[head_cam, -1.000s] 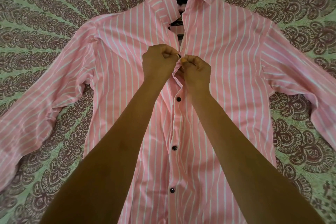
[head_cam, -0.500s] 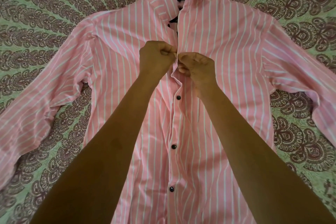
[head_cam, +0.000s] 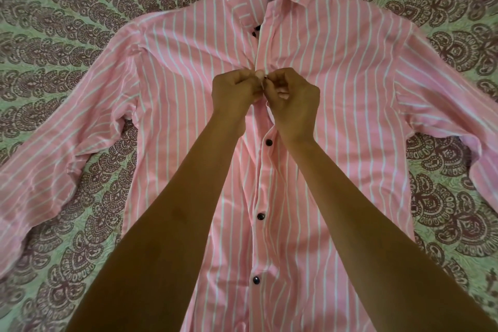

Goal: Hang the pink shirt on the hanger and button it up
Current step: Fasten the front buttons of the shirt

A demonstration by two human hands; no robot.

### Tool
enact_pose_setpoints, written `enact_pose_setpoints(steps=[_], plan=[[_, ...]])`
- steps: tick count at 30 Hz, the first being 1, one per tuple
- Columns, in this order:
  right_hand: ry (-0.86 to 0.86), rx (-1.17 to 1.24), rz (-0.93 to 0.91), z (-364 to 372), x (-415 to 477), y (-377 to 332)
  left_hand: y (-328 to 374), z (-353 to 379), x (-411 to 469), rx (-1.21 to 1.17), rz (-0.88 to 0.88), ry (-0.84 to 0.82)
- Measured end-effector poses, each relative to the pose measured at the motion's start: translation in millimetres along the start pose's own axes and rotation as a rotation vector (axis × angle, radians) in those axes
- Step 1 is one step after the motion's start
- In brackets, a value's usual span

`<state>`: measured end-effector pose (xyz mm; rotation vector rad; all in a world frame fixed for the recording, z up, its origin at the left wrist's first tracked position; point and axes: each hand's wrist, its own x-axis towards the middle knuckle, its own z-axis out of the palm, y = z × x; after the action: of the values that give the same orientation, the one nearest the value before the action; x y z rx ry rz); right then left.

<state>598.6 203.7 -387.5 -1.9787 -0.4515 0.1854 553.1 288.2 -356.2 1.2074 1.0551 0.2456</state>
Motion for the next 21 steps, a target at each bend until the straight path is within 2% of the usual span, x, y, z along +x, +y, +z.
enact_pose_setpoints(steps=[3,5,7,10,12,15,18,21], plan=[[-0.033,0.072,0.010,-4,0,0,-4,2,-2,-0.074,-0.010,0.009],[-0.095,0.196,0.140,-5,4,-4,-9,4,-3,-0.058,0.003,0.053],[-0.154,0.350,0.363,-4,13,-12,-14,5,-2,-0.007,0.057,0.075],[-0.263,0.593,0.769,-9,27,-23,-15,0,2,0.175,0.292,0.044],[-0.350,0.658,0.917,-15,31,-25,-11,-3,2,0.327,0.419,-0.003],[-0.352,0.652,0.948,-18,29,-28,-14,-9,4,0.440,0.486,-0.002],[-0.293,0.471,0.796,-21,19,-28,-22,-13,1,0.402,0.404,0.072],[-0.182,0.423,0.725,-40,4,-24,-24,-17,-15,0.407,0.402,0.151]])
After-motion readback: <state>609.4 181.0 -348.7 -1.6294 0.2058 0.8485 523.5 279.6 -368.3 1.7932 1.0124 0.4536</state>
